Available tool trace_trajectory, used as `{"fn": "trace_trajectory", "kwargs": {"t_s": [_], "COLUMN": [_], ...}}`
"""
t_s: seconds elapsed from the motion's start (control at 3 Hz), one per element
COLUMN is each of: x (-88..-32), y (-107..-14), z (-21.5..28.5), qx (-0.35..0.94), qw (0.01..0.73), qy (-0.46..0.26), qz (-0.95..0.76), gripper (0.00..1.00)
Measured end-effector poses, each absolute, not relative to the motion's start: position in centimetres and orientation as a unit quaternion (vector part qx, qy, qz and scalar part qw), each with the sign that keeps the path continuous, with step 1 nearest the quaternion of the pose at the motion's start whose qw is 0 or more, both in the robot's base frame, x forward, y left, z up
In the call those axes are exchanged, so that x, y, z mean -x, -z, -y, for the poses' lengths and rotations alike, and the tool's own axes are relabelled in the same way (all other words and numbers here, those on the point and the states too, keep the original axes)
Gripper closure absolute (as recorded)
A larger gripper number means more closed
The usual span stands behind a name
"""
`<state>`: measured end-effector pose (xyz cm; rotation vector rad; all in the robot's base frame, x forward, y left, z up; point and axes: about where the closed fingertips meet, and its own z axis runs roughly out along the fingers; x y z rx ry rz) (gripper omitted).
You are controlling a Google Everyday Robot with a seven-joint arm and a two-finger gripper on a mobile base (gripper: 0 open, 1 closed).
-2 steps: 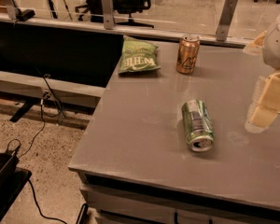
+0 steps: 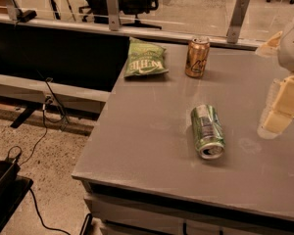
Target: Move green can near green jalapeno chip bag
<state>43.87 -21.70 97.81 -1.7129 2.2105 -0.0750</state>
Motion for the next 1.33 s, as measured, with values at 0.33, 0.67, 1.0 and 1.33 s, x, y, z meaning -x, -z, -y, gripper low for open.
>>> {"fn": "trace_trajectory", "kwargs": {"t_s": [0.33, 0.67, 1.0, 1.33], "x": [-44.8, -45.4, -45.5, -45.5], "y": [-95.1, -92.4, -92.3, -92.2], "z": [21.6, 18.6, 18.1, 18.0], "qx": [0.56, 0.502, 0.474, 0.473], "qw": [0.181, 0.168, 0.165, 0.167], "qy": [-0.051, -0.14, -0.152, -0.157], "qz": [-0.807, -0.837, -0.851, -0.851], "gripper": [0.0, 0.0, 0.0, 0.0]}}
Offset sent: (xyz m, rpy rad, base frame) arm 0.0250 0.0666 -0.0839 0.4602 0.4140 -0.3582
